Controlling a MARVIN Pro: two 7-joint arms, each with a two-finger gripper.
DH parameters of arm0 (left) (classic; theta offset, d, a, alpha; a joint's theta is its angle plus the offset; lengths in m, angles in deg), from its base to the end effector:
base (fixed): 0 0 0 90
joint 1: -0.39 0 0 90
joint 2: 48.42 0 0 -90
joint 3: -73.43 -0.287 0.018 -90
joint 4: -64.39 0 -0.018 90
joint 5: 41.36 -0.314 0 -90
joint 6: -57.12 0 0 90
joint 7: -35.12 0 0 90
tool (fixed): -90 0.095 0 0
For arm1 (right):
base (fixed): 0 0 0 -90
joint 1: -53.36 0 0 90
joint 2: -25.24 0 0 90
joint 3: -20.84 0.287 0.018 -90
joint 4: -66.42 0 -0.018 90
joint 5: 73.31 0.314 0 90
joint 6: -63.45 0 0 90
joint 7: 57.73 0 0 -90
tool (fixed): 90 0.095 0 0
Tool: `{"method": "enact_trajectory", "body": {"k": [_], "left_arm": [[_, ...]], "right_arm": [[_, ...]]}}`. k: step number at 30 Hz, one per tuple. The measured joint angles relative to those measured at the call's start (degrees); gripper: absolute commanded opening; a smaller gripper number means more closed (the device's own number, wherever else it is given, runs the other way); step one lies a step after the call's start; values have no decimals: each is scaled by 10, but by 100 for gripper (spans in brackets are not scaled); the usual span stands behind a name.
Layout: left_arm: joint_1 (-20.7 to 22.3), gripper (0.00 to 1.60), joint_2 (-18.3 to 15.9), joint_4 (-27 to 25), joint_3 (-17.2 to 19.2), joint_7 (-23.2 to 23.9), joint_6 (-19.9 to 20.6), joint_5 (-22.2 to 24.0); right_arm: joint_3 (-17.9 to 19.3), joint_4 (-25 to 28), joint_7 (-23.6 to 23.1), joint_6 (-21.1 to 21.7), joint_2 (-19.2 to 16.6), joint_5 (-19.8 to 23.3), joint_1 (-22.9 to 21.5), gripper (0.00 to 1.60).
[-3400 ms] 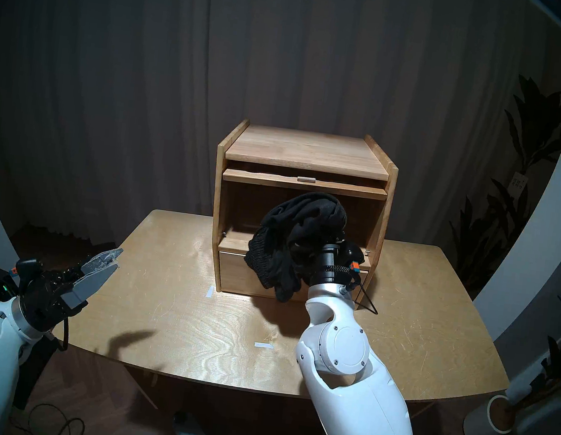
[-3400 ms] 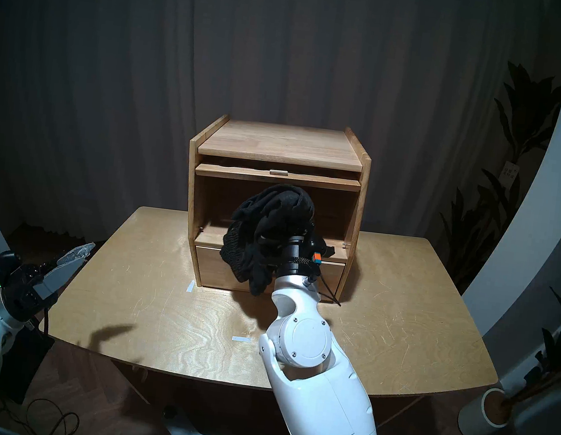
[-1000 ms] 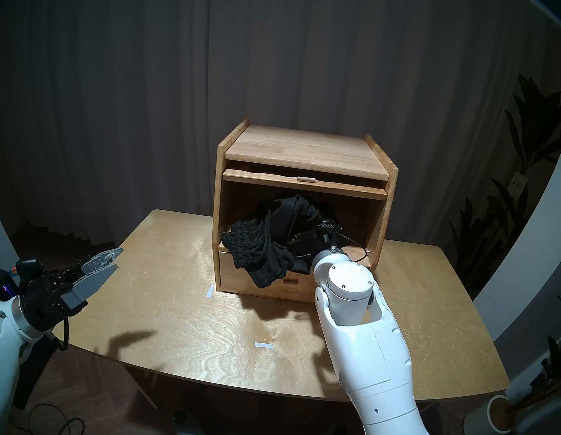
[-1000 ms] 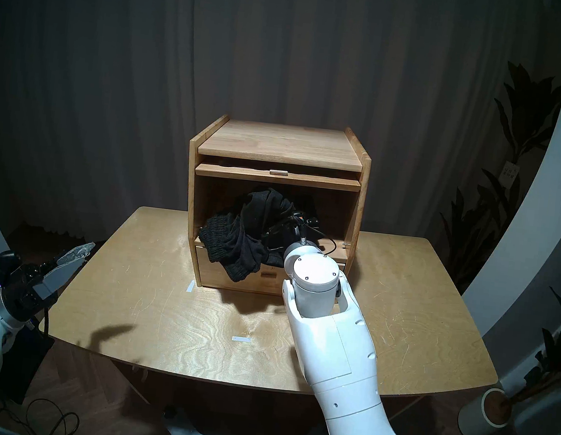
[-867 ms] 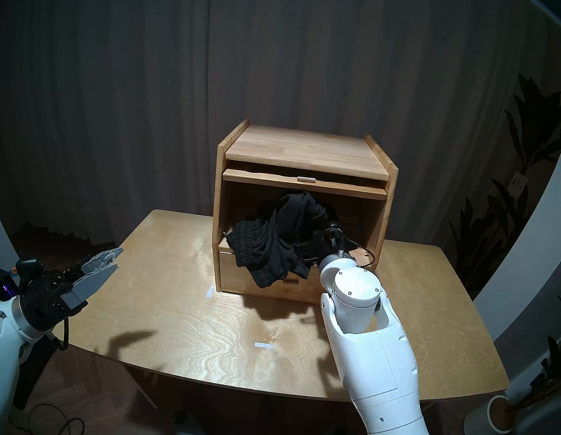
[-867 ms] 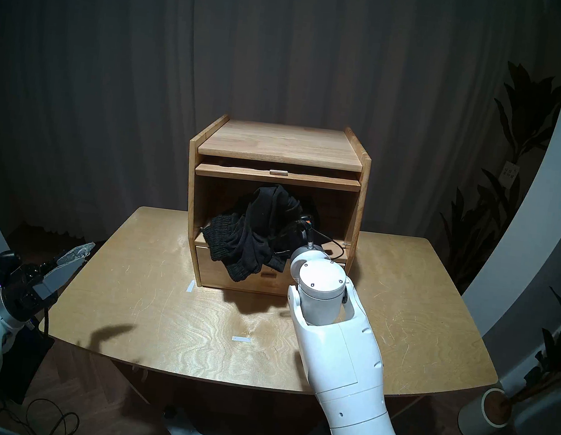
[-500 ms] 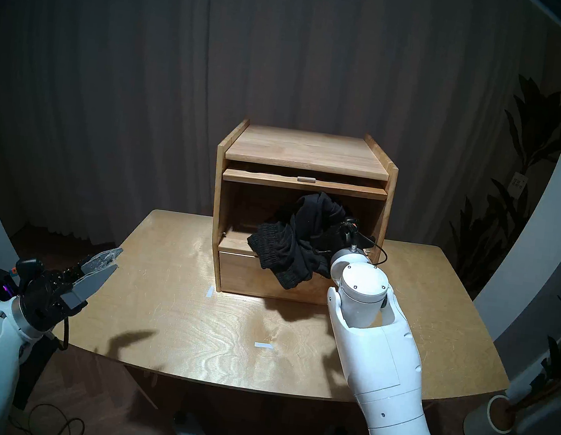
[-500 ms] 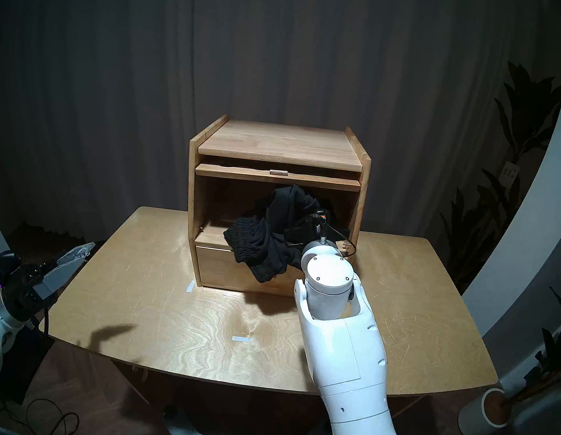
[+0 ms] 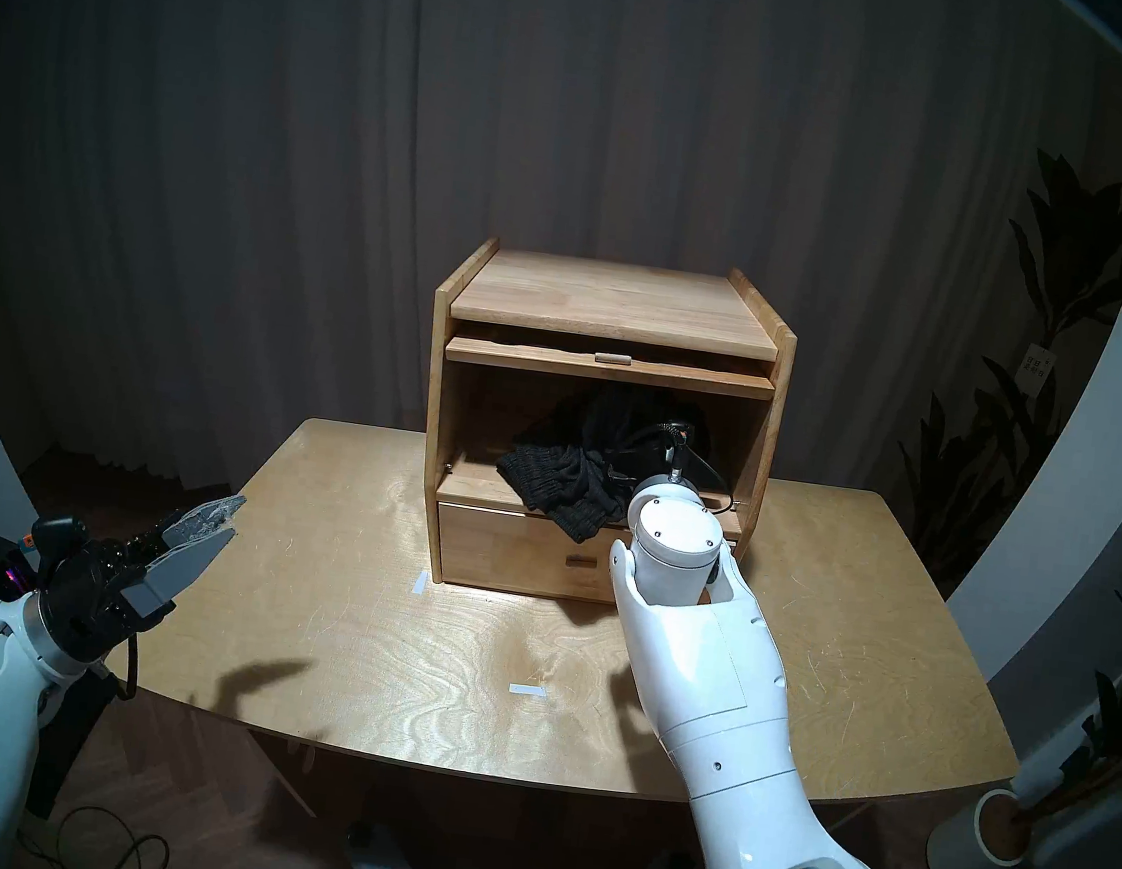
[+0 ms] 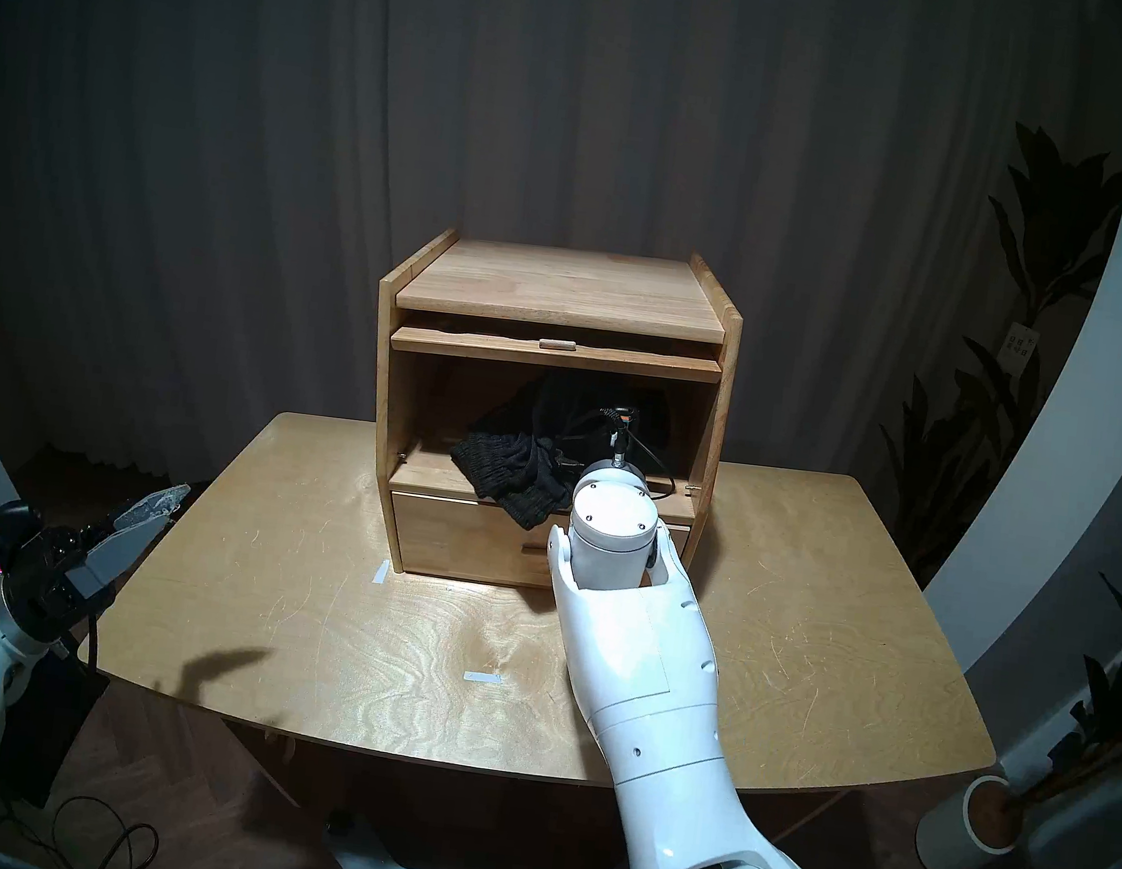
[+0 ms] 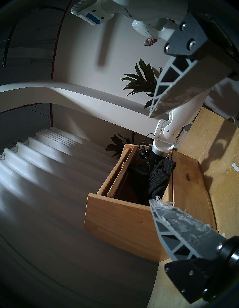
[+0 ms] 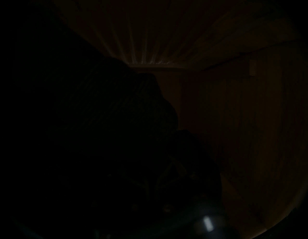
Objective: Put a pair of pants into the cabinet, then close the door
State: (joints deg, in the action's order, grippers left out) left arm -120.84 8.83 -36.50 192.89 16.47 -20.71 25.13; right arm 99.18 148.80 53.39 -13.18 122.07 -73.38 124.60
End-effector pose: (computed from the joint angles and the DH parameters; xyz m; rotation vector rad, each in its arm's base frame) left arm 0.2405 0.1988 -0.2204 1.3787 -0.3277 1.5496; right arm 0.5053 0.0939 -0.2188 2.2028 -0.1878 2.1300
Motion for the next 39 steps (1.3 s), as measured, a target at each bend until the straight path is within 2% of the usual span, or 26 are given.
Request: {"method": "enact_trajectory", "body": {"k": [5, 10, 17, 18, 19, 20, 25, 30, 39], "left_arm": [[0, 160, 0, 0, 0, 0, 0, 0], [0, 160, 0, 0, 0, 0, 0, 0], [0, 160, 0, 0, 0, 0, 0, 0], [0, 160, 0, 0, 0, 0, 0, 0], [0, 160, 0, 0, 0, 0, 0, 0], [0, 160, 0, 0, 0, 0, 0, 0], [0, 160, 0, 0, 0, 0, 0, 0], [0, 160, 0, 0, 0, 0, 0, 0], [0, 160, 0, 1, 0, 0, 0, 0]], "right_arm": [[11, -9, 23, -8, 17, -3, -23, 0], [23, -54, 56, -23, 34, -10, -46, 0], [45, -135, 117, -68, 55, -19, -83, 0], [47, -147, 130, -78, 59, -20, -89, 41], [48, -154, 137, -84, 61, -22, -92, 151], [49, -162, 147, -93, 64, -24, -96, 160], [22, -160, 199, -129, 67, -19, -93, 160], [-21, -140, 228, -139, 55, -2, -72, 160], [-112, -75, 265, -142, 16, 22, -21, 160]]}}
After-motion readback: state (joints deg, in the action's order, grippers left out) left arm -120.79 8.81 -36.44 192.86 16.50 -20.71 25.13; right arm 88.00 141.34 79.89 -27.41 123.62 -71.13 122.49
